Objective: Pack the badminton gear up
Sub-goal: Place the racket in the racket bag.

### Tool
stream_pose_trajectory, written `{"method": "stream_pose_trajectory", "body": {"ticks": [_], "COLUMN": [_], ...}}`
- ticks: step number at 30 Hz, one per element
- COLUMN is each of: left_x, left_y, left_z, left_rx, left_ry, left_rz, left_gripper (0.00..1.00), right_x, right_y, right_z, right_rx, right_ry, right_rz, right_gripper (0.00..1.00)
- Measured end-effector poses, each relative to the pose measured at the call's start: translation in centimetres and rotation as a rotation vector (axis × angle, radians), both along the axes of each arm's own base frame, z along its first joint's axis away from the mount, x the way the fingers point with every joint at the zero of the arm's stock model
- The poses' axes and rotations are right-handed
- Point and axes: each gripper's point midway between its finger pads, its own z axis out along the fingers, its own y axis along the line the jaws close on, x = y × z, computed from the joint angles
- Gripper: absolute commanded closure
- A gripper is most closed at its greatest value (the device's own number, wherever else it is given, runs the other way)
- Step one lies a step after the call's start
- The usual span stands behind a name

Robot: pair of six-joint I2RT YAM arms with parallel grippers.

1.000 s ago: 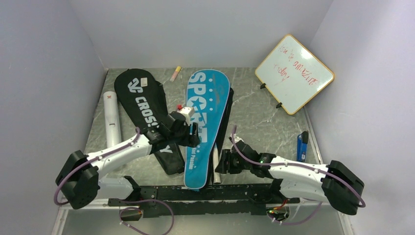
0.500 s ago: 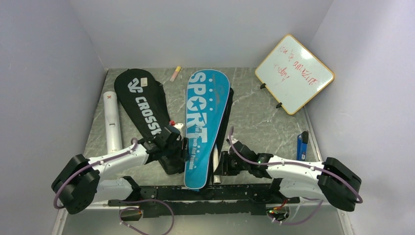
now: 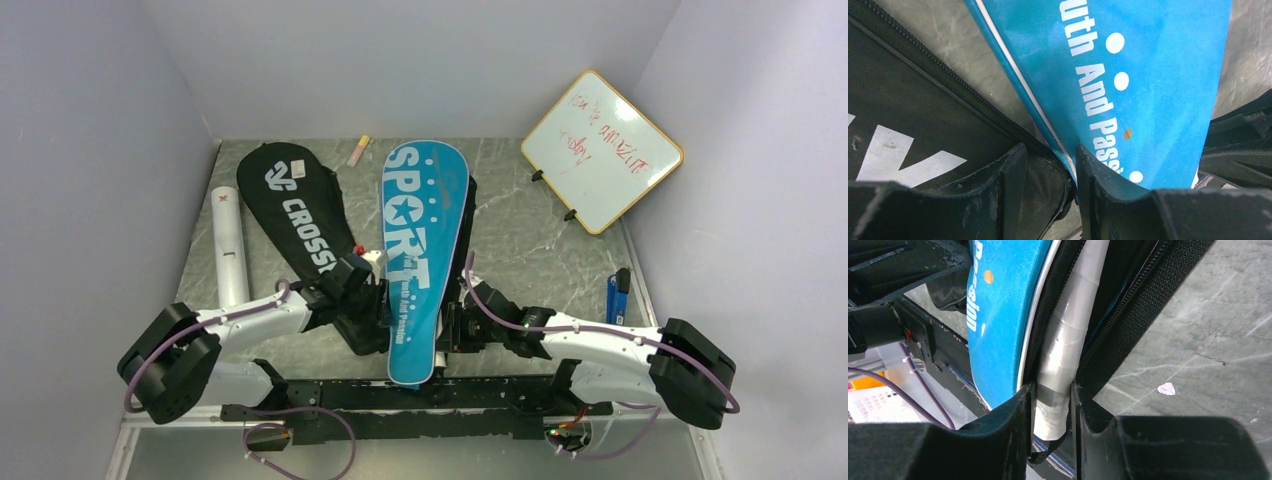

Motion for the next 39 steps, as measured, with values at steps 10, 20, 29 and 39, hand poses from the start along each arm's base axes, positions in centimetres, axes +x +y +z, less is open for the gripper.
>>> {"method": "stream_pose_trajectory", "body": {"ticks": [10, 20, 29, 39], "left_x": [-0.5, -1.4, -0.3, 0.1], "left_y": [-1.3, -2.2, -0.6, -1.1], "left_z": [0.1, 0.2, 1.6, 3.9], "left_rx": [-0.061, -0.097, -0.009, 0.028], "left_ry": [0.023, 0.054, -0.008, -0.078], "left_rz": [-0.053, -0.1, -0.028, -0.063], "left_gripper": [0.64, 0.63, 0.61, 0.62], "right_x": [0.5, 0.5, 2.0, 3.9], "right_y": [1.1, 2.9, -0.2, -5.0], "right_z": [0.4, 0.8, 0.8, 0.7], "right_rx": [0.091, 0.178, 0.041, -0.125], "right_ry": [-0.026, -0.024, -0.094, -0.157], "right_rz": [-0.018, 0.014, -0.096, -0.234], "right_gripper": [0.91, 0.56, 0.37, 0.28]}}
